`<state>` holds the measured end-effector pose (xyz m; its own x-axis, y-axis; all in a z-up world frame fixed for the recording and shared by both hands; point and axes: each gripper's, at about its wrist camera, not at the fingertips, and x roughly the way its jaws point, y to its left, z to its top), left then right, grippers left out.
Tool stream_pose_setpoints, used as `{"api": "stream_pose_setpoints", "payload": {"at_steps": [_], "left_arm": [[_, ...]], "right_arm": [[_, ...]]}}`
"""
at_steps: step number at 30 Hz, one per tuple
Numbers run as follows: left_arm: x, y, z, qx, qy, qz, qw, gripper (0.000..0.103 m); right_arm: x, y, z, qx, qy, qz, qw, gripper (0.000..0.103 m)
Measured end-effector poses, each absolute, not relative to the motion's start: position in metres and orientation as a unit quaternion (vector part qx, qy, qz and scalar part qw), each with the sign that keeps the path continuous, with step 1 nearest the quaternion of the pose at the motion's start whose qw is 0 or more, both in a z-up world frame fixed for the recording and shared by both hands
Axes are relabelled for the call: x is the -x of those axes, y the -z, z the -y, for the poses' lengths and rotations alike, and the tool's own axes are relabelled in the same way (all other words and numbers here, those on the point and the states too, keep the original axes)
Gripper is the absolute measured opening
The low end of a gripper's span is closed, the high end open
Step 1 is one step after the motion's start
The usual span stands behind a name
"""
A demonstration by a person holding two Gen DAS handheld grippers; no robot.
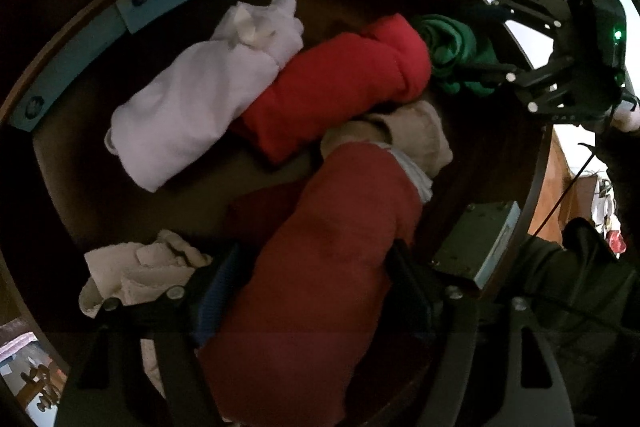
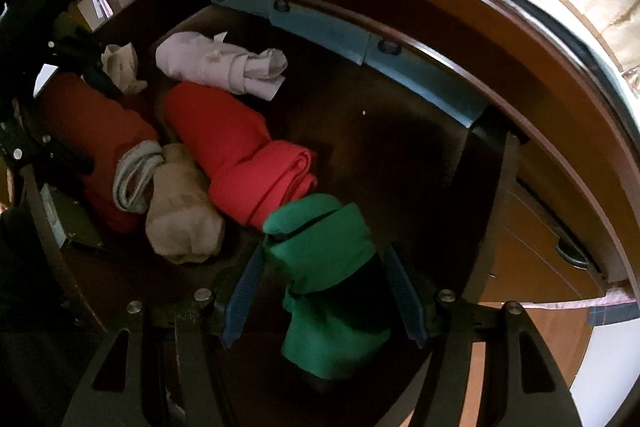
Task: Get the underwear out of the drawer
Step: 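Grasp the red rolled garment with the left gripper while the right grasps the green one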
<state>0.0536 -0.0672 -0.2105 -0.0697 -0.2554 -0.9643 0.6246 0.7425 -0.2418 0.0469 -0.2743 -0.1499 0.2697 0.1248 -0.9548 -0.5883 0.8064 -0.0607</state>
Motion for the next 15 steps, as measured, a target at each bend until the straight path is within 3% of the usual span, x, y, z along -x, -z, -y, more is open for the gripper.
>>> {"api": "stream_pose_setpoints", "payload": {"at_steps": [6,12,15], "left_arm": [[-0.052,0.211,0.063,-0.132,0.336,-0.649,0.670,0.070],[-0.054,0.205,0.062,-0.121,0.337,-0.634,0.685,0.050],[-0.052,0.199,0.057,-0.114,0.335,-0.621,0.700,0.040]], "right_arm": [[-0.050,0.160,0.269,0.219,-0.237,-0.577,0.750,0.064],[-0.049,0.164,0.266,0.237,-0.238,-0.579,0.742,0.064],[-0.047,0.166,0.264,0.247,-0.238,-0.579,0.740,0.058]]}}
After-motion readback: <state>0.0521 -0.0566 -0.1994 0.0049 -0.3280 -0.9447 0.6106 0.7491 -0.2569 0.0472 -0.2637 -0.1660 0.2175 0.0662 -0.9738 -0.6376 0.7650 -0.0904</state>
